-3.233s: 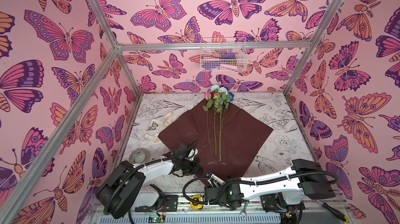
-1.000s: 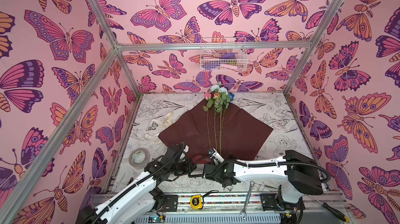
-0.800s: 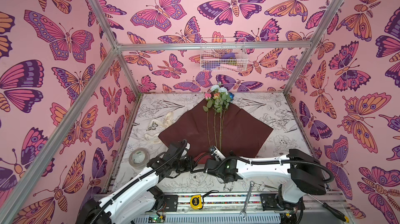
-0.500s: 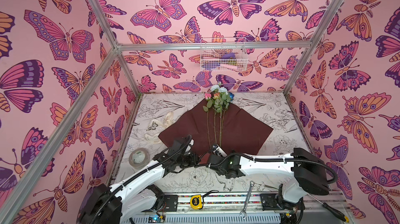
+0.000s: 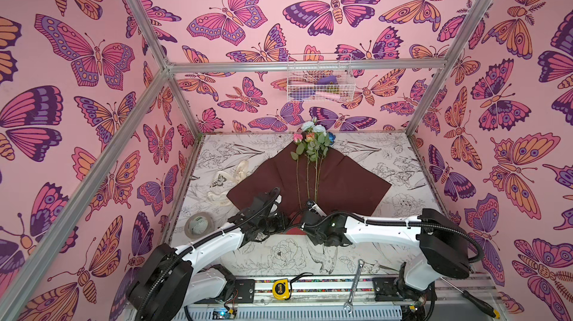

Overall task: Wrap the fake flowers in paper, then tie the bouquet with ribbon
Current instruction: 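Lift the near paper corner up over the stems with the right gripper, then fold the flap over the stems with right gripper while left holds corner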

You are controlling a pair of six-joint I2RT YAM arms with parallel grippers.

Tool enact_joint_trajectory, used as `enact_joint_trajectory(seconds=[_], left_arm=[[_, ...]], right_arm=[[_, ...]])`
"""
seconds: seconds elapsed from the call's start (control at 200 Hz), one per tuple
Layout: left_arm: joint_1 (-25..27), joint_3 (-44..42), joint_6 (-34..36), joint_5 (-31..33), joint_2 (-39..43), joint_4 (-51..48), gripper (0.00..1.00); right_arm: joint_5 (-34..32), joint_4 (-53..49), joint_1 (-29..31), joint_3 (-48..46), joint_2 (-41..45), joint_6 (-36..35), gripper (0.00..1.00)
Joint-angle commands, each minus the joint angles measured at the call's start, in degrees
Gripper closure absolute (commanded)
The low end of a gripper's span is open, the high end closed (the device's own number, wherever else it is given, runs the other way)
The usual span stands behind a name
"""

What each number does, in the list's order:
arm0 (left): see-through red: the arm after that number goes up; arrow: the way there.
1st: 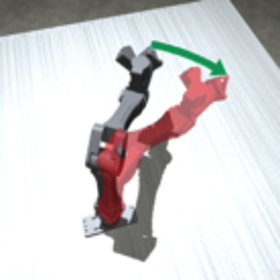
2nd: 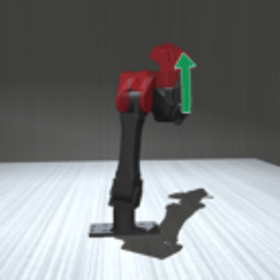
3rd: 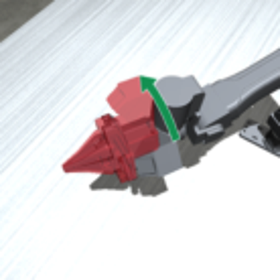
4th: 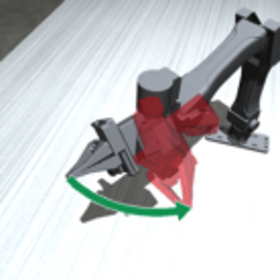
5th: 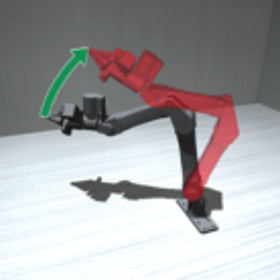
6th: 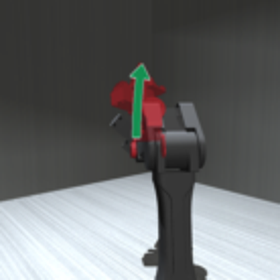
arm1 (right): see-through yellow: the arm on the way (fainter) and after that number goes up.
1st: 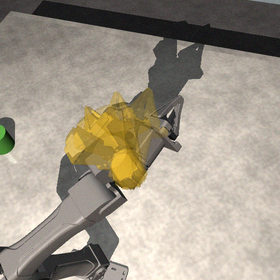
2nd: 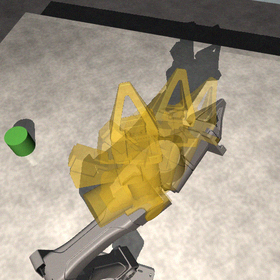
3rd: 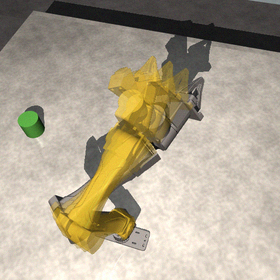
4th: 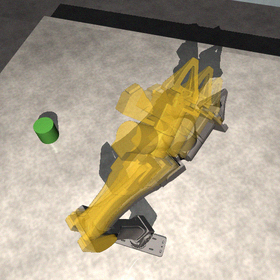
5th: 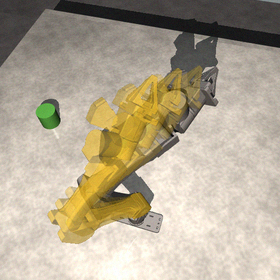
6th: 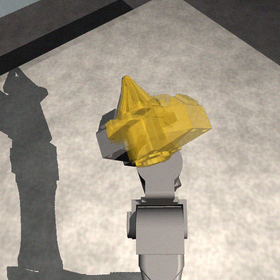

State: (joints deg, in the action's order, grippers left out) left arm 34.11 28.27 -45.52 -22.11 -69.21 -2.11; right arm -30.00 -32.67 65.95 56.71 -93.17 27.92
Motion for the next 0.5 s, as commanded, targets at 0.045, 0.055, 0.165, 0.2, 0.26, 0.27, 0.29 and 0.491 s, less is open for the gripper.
enact_joint_trajectory(seconds=[0.045,0.055,0.165,0.2,0.26,0.27,0.29,0.491], left_arm=[[-0.81,-2.25,1.48,1.11,-1.14,-3.19,1.00],[-0.84,-2.32,1.48,1.17,-1.18,-3.17,1.00],[-1.31,-2.69,1.48,1.54,-1.80,-3.20,1.00],[-1.32,-2.66,1.55,1.59,-2.11,-3.07,1.00],[-1.49,-2.61,1.49,1.54,-2.82,-2.76,1.00],[-1.54,-2.61,1.48,1.54,-2.85,-2.87,1.00],[-1.52,-2.56,1.48,1.54,-3.08,-2.73,1.00],[-1.77,-2.63,1.14,1.34,-5.83,-1.83,1.00]], right_arm=[[2.15,5.59,-1.48,1.74,6.29,-2.96,0.01],[2.32,5.59,-1.58,1.74,6.43,-3.14,0.01],[4.07,5.84,-1.97,1.66,8.48,-4.68,0.01],[4.48,5.87,-1.97,1.50,9.09,-5.18,0.01],[4.59,5.66,-2.05,1.30,9.85,-5.25,0.01],[4.60,5.55,-2.10,1.23,9.98,-5.25,0.01],[4.80,5.36,-2.17,1.17,10.25,-5.29,0.01],[4.02,3.04,-2.58,1.51,12.86,-2.27,0.01]])
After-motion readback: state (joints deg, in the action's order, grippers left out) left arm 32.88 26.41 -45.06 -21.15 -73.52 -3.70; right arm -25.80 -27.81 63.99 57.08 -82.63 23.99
